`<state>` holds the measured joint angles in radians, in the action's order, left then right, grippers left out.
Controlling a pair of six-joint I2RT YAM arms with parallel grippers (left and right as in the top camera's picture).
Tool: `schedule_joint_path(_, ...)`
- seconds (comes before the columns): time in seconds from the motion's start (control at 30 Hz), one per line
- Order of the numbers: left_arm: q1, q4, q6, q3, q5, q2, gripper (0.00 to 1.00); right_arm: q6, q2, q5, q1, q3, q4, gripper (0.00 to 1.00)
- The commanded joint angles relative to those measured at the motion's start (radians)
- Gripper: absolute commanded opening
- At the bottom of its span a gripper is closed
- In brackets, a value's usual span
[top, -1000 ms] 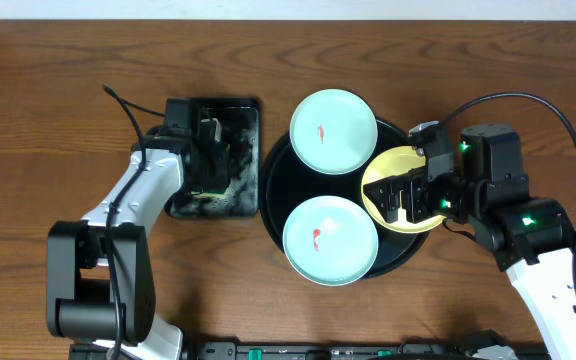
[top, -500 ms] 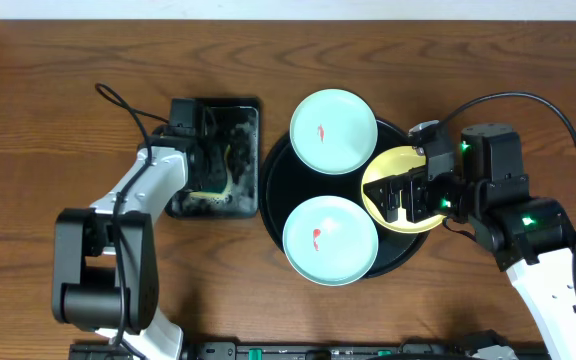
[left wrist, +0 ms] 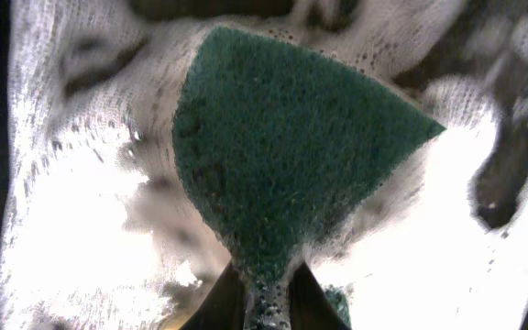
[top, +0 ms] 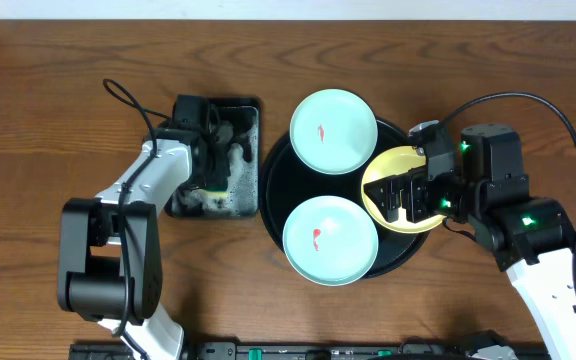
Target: Clean dirty plates on tray and stack at the side
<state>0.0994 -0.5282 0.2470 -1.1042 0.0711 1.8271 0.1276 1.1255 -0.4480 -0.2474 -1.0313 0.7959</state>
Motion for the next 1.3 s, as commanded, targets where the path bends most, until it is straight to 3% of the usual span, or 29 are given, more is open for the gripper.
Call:
schedule_joint_path(0.0, -0.004, -0.075, -0.032, -0.024, -0.029, -0.031, 0.07, 0.014, 0.001, 0.003, -0.009, -0.016, 0.000, 0.93)
schedule_joint_path(0.13, -0.004, -0.153, -0.032, -0.067, -0.027, -0.138, 0.08, 0.015, 0.003, 0.003, -0.009, -0.017, 0.002, 0.76)
schedule_joint_path(0.4, -0.004, -0.158, -0.032, -0.076, 0.050, -0.342, 0.07, 0.029, 0.188, 0.017, -0.010, -0.204, 0.109, 0.71)
schedule_joint_path(0.6, 0.003, -0.138, -0.016, -0.076, 0.165, -0.377, 0.07, 0.030, 0.363, 0.081, -0.010, -0.335, 0.097, 0.68)
schedule_joint_path(0.8, 0.039, -0.175, -0.017, -0.076, 0.225, -0.377, 0.07, 0.042, 0.463, 0.083, -0.010, -0.335, 0.186, 0.59)
schedule_joint_path(1.1, 0.095, -0.249, -0.017, -0.076, 0.225, -0.378, 0.07, -0.005, 0.496, 0.085, -0.010, -0.282, 0.398, 0.61)
schedule_joint_path(1.27, 0.105, -0.310, -0.017, -0.076, 0.225, -0.384, 0.07, 0.053, 0.495, 0.077, -0.061, -0.145, 0.397, 0.58)
